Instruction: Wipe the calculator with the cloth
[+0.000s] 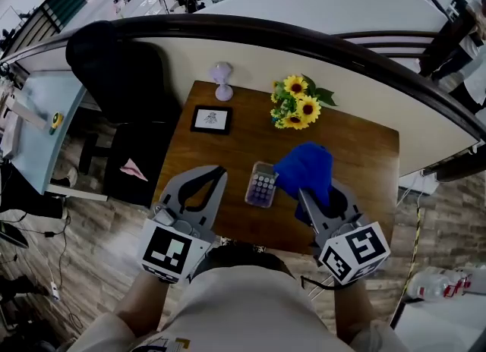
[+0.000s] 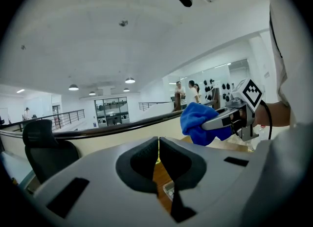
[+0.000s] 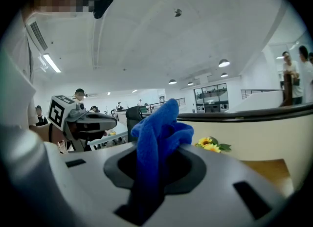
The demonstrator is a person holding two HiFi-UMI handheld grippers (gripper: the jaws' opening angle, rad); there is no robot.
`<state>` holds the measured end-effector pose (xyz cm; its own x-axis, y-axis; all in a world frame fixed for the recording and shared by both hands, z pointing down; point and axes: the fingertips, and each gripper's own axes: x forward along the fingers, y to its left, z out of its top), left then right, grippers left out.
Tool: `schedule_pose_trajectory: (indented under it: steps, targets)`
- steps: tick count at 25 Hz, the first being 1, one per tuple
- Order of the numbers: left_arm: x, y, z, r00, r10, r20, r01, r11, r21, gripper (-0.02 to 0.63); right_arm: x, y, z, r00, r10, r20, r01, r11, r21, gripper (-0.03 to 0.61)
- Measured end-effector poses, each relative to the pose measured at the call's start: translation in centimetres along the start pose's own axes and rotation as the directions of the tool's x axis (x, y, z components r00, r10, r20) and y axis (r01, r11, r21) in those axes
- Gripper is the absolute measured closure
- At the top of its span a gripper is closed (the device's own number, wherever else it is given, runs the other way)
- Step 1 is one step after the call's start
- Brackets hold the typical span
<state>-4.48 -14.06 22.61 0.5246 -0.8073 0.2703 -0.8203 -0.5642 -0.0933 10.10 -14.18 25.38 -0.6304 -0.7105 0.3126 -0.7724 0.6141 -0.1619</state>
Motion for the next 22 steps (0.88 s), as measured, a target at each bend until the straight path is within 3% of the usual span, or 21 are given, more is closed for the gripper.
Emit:
schedule_pose_trajectory:
  steps: [6, 11, 17, 22]
  targets:
    - [2.3, 1.1, -4.2, 0.996, -0.044, -0.076, 0.042, 0.999, -0.030, 0.603, 3.5, -1.3, -2.8, 0.997, -0.020, -0.075, 0.023, 0.999, 0.041, 0.477]
    - [4.8, 1.7, -8.3, 0.986, -0.094, -0.140, 0.087, 0.994, -0.060, 0.603, 7.3, -2.4, -6.0, 0.988, -0.048, -0.149, 0.051, 0.999, 0.014, 0.477]
    - [8.5, 1.3, -13.4, 0.962, -0.174, -0.212, 0.160, 0.984, -0.082, 0.603, 11.6, -3.7, -9.8, 0.976, -0.061, -0.207, 0.065, 0.998, 0.014, 0.477]
    - [11.2, -0.1, -18.5, 0.931, -0.245, -0.271, 0.211, 0.966, -0.147, 0.603, 14.3, -5.1, -14.2, 0.958, -0.060, -0.281, 0.073, 0.997, 0.034, 0.477]
